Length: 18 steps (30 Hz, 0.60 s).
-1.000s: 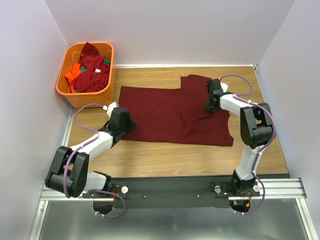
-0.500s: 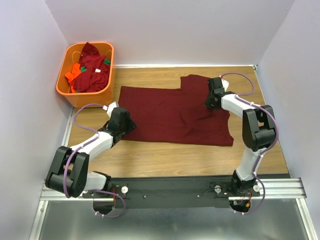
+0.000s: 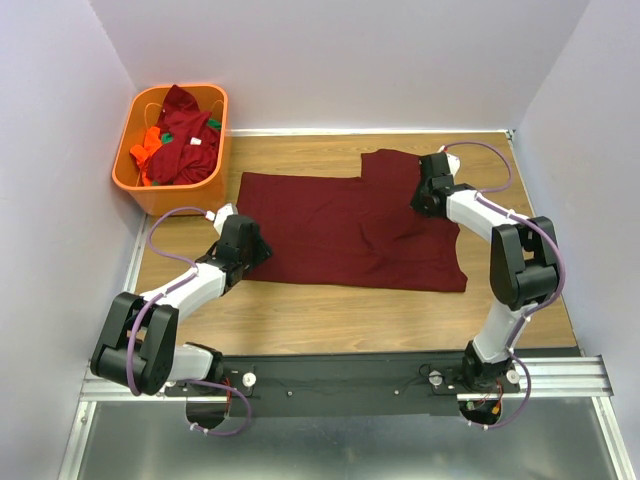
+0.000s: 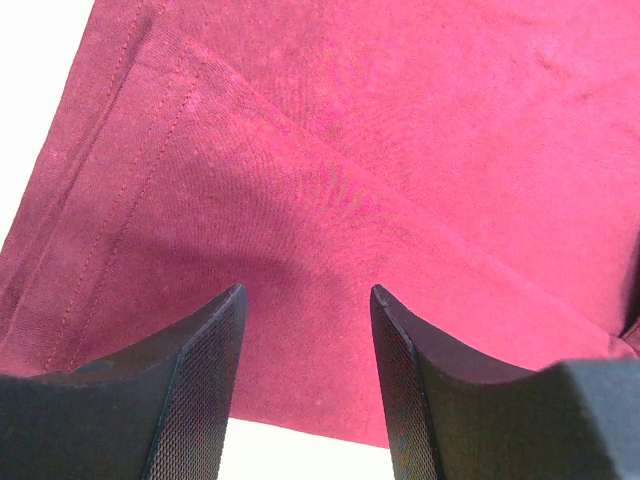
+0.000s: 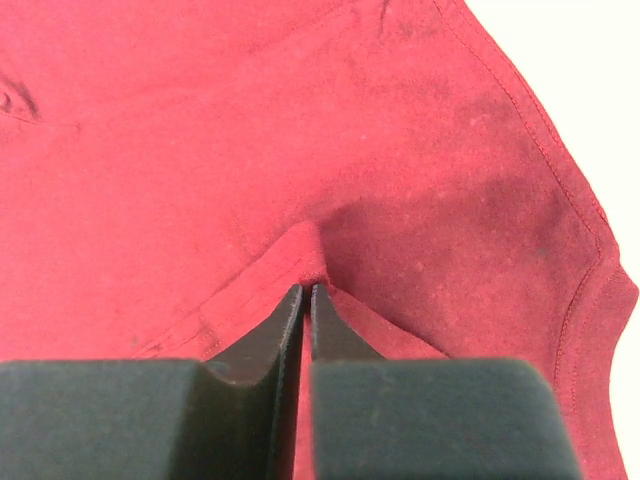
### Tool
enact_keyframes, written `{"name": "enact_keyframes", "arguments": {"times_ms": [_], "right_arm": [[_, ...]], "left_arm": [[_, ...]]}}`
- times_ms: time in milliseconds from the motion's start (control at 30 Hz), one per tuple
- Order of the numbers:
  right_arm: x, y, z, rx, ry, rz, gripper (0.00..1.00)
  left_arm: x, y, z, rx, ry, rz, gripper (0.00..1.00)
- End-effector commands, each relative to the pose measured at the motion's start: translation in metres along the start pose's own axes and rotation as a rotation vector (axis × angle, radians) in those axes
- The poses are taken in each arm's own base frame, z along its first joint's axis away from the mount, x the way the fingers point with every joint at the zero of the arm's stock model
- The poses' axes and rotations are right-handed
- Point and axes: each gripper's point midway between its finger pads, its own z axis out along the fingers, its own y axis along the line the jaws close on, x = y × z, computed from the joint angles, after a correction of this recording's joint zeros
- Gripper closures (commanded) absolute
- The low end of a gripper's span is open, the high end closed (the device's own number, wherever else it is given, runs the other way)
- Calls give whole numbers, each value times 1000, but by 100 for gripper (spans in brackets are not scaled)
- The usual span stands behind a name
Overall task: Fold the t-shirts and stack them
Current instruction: Fold the tshirt
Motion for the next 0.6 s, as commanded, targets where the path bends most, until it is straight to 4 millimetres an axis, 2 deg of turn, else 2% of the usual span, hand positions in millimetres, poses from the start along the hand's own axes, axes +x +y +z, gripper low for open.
{"name": "enact_keyframes", "arguments": {"times_ms": [0,33,67,133,167,267,333,400,433,467,500,533,567], "right_arm": [[-8,1,0,0,-35,-25,78],[-6,1,2,2,-32,-27,72],[-6,1,3,1,-31,-24,58],[-8,4,2,-9,-30,-23,48],[-10,5,1,-15,-36,-20,40],[-24,15,-10,-57,-61,-11,37],[-24,26,-19,-114,-45,20,37],[-12,31,-25,-148,-10,42,36],[-6,41,-34,-178,1,54,36],[1,43,-37,-181,9,57,36],[18,40,-39,-174,37,54,36],[29,46,-43,-181,51,63,36],[34,46,-52,-192,53,73,36]], "left_arm": [[4,5,1,-16,-2,5,40],[3,5,1,-14,-2,5,40],[2,3,1,-9,-4,3,40],[0,0,0,0,-5,2,40],[-5,-5,-1,12,-14,-1,40],[-15,-19,-2,39,-25,-7,40],[-31,-37,-4,76,-48,-17,40],[-47,-56,-3,105,-71,-28,40],[-54,-65,1,113,-74,-35,40],[-56,-69,4,114,-73,-37,40],[-57,-72,7,114,-69,-38,40],[-56,-74,11,112,-62,-40,39],[-53,-76,19,102,-47,-46,39]]}}
